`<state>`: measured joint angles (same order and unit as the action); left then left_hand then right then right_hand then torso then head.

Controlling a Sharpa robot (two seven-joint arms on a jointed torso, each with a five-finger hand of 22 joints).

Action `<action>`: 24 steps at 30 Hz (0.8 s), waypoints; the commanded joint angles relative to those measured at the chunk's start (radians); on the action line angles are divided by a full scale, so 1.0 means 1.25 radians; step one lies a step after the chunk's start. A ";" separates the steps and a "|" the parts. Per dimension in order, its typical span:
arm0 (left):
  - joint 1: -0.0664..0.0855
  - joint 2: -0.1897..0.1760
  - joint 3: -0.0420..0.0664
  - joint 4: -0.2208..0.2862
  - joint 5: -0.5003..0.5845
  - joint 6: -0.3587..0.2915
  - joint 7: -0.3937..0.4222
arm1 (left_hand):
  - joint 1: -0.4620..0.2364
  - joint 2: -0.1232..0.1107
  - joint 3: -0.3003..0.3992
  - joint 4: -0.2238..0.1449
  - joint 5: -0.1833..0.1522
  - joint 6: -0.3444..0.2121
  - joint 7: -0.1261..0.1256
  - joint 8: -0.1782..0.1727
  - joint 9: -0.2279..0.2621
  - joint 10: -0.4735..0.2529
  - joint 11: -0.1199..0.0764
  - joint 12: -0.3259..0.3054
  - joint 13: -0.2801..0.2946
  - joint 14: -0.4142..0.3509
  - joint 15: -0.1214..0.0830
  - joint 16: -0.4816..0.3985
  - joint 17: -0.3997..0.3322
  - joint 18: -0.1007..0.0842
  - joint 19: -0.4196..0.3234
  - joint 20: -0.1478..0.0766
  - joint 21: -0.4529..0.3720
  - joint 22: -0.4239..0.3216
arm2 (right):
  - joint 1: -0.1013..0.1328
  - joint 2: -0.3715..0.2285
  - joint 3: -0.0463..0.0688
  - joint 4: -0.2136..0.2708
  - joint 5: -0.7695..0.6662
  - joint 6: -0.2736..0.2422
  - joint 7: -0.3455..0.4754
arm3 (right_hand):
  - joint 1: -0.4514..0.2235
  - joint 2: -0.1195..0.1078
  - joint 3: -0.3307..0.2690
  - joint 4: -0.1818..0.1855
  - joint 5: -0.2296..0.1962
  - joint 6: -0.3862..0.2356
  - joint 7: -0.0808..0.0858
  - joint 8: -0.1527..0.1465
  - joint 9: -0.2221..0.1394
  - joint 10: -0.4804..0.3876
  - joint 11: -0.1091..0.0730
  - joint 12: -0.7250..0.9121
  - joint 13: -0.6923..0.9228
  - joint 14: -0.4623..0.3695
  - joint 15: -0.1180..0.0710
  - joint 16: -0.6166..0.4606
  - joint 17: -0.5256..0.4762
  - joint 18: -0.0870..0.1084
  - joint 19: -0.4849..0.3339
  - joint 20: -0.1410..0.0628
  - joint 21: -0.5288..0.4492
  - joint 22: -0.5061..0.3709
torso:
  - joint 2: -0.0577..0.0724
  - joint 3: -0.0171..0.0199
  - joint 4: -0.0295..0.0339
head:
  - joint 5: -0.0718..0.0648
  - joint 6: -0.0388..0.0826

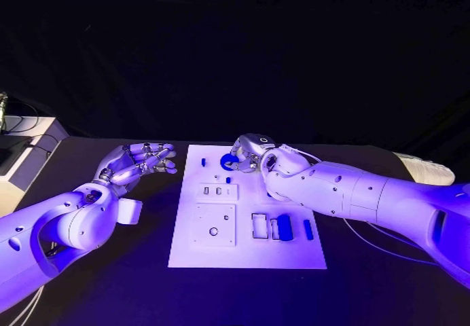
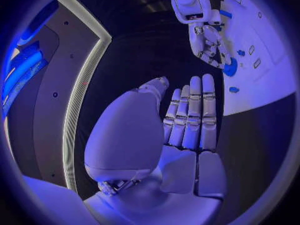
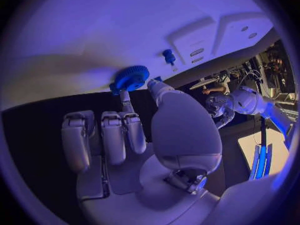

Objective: Assemble the parts on the task board

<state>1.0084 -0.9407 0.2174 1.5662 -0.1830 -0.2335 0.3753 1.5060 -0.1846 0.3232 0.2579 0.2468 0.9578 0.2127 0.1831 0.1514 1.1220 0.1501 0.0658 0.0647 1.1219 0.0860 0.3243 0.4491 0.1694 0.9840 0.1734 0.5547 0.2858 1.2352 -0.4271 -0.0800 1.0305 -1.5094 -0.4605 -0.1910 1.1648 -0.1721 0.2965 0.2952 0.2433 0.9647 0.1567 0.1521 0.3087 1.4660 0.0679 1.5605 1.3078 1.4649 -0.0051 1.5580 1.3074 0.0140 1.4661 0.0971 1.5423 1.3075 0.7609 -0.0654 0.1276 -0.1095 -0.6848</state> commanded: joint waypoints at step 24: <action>-0.003 -0.002 0.001 -0.001 -0.003 0.013 0.001 | 0.003 0.001 0.007 -0.001 -0.002 -0.005 0.004 -0.005 0.001 -0.006 0.001 -0.003 0.000 -0.005 0.000 0.001 0.002 0.007 -0.009 0.001 0.006 0.002 | -0.007 -0.077 -0.008 0.086 0.013 0.001 0.024 | -0.024 0.013 -0.003 -0.005 -0.004 0.001 -0.005 0.002 0.001 0.083 0.002 0.008 0.210 0.079 0.003 0.005 0.185 -0.007 0.077 0.003 0.010 0.198 | 0.000 0.0002 0.0001 | 0.003 0.001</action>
<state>1.0048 -0.9432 0.2175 1.5636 -0.1840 -0.2323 0.3712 1.5060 -0.1846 0.3249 0.2561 0.2468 0.9541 0.2163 0.1831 0.1512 1.1221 0.1501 0.0658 0.0647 1.1220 0.0860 0.3243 0.4503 0.1694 0.9805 0.1769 0.5547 0.2871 1.2309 -0.5170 -0.0879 1.1260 -1.4936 -0.4320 -0.1791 1.1422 -0.1582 0.2937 0.2926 0.2321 0.9651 0.1564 0.1524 0.3110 1.4660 0.0679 1.5648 1.3074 1.4649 -0.0052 1.5587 1.3073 0.0141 1.4661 0.0971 1.5530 1.3073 0.7607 -0.0654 0.1277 -0.1065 -0.6827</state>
